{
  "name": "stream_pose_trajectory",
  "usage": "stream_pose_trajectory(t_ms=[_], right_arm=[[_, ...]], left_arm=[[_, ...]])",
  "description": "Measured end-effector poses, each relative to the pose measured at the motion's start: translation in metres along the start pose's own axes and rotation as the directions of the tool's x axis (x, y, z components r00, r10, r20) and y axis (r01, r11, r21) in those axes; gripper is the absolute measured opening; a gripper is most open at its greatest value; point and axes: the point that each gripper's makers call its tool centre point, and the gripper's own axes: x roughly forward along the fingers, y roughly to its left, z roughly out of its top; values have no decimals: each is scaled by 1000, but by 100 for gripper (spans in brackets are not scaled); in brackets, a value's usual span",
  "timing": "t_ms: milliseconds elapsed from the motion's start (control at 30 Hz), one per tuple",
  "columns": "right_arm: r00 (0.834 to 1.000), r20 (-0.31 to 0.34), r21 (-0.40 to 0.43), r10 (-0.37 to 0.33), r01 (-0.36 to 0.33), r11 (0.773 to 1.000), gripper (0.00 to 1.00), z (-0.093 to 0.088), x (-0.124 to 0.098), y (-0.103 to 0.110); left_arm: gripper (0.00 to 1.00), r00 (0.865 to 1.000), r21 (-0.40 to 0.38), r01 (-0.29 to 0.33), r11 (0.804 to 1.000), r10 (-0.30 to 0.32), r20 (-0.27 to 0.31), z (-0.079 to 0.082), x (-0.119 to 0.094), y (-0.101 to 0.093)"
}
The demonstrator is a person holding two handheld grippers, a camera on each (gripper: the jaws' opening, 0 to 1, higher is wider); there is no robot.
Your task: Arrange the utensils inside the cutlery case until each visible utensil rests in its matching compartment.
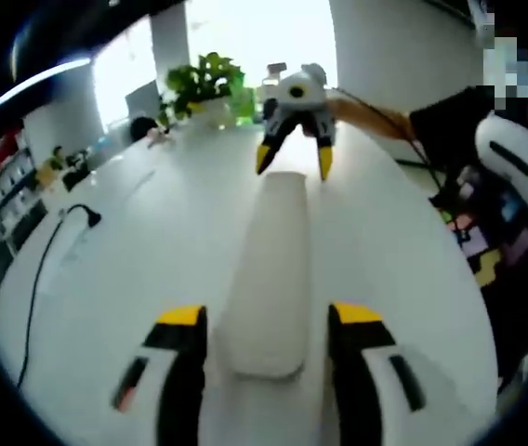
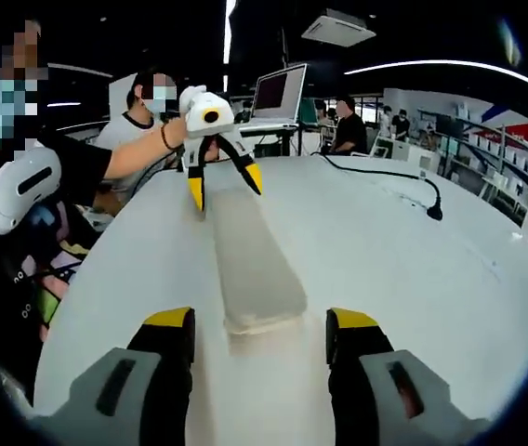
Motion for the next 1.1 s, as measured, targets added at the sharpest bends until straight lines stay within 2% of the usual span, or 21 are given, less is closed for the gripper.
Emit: stream_pose_trajectory(t_ms=[100, 300, 367, 633, 700, 1100], right_arm=[[1000, 13, 10, -12, 12, 1000, 58, -1, -2, 0], [1000, 19, 39, -13, 12, 999, 52, -8, -1, 1], [1000, 22, 46, -15, 14, 999, 51, -9, 1, 0], [999, 45, 60, -16, 13, 998, 43, -5, 7, -4], [998, 55, 71, -9, 5, 997, 38, -3, 8, -3], [999, 40, 72, -31, 28, 997, 36, -8, 3, -1]], left_arm=[[53, 999, -30, -35, 999, 36, 32, -5, -3, 4], [42, 994, -95, -56, 994, 64, 85, -13, -8, 7], [41, 994, -103, -56, 993, 65, 85, -16, -8, 6], [41, 993, -77, -68, 995, 75, 88, -16, -2, 8], [41, 993, -79, -66, 995, 73, 95, -14, 0, 9], [41, 992, -76, -62, 995, 70, 107, -9, 5, 7]])
